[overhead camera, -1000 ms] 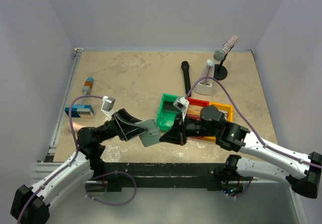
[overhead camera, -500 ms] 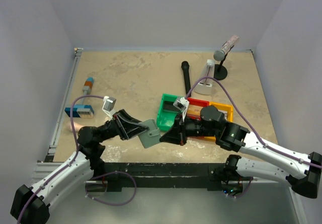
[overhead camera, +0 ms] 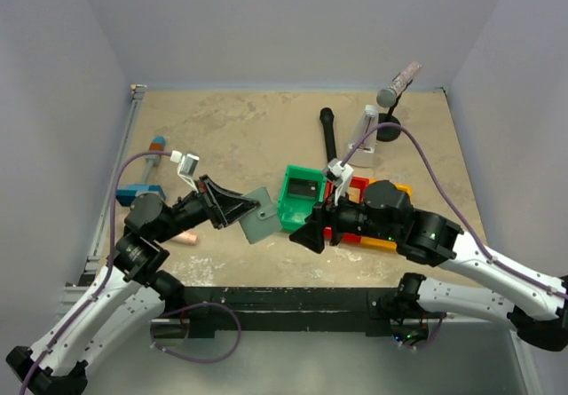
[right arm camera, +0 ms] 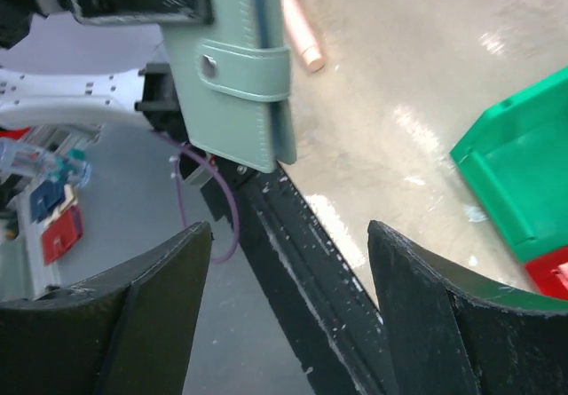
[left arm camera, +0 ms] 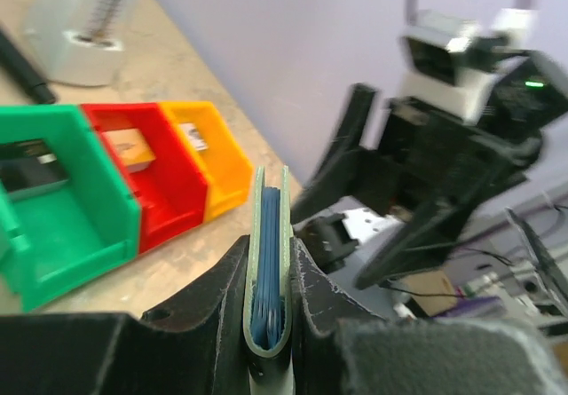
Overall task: Take the credit cards out of the card holder
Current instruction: Open the card holder.
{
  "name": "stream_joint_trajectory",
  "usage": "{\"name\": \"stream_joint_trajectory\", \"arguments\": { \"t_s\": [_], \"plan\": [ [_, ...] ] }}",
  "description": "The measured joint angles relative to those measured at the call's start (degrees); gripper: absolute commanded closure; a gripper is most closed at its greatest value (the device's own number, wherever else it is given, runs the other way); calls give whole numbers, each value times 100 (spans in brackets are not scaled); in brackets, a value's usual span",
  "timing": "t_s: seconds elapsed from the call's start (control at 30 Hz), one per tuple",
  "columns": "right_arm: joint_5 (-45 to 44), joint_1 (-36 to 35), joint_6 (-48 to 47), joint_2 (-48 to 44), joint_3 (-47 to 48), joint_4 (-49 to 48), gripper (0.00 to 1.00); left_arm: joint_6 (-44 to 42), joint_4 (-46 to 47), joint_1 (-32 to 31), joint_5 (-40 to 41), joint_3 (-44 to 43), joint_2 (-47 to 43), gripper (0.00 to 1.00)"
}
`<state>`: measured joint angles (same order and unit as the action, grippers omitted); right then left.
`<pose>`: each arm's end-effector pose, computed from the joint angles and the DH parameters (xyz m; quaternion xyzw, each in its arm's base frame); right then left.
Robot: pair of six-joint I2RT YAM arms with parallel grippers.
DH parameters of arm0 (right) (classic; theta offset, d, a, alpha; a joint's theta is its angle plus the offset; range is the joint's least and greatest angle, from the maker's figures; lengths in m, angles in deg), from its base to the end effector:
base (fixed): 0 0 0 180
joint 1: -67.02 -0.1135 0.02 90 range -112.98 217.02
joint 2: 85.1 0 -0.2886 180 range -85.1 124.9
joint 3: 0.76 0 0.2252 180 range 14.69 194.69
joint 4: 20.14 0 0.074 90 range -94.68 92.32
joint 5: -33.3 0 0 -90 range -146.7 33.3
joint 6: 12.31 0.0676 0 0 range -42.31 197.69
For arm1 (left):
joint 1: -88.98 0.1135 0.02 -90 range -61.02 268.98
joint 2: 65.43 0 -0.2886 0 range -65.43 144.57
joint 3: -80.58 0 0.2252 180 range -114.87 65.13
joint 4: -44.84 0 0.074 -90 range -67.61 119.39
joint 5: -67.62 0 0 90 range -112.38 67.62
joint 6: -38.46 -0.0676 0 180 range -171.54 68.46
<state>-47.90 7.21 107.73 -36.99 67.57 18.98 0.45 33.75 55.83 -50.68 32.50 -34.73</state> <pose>0.0775 0.1537 0.3606 -0.2515 0.7725 0.4536 0.3664 0.0825 -0.0922 0.3427 0.0737 0.6681 -0.6087 0.4215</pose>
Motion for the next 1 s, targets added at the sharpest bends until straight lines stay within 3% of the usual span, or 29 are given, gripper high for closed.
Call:
{"name": "stream_joint_trajectory", "arguments": {
  "t_s": [0.3,0.5,0.7,1.0],
  "plan": [
    [-2164,-1095,-737,1231,1816,1071,30,-376,-2533,-457,1672,-966,890,100],
    [-3407,-1416,-1071,2210,2295,1475,37,-219,-3534,-671,2555,-1521,1110,100],
    [-3982,-1445,-1187,2734,2671,1620,38,190,-4017,-688,3051,-1908,1300,100],
    [-4070,-1532,-1215,3169,3163,1569,37,868,-4393,-710,3222,-1969,1508,100]
  ]
}}
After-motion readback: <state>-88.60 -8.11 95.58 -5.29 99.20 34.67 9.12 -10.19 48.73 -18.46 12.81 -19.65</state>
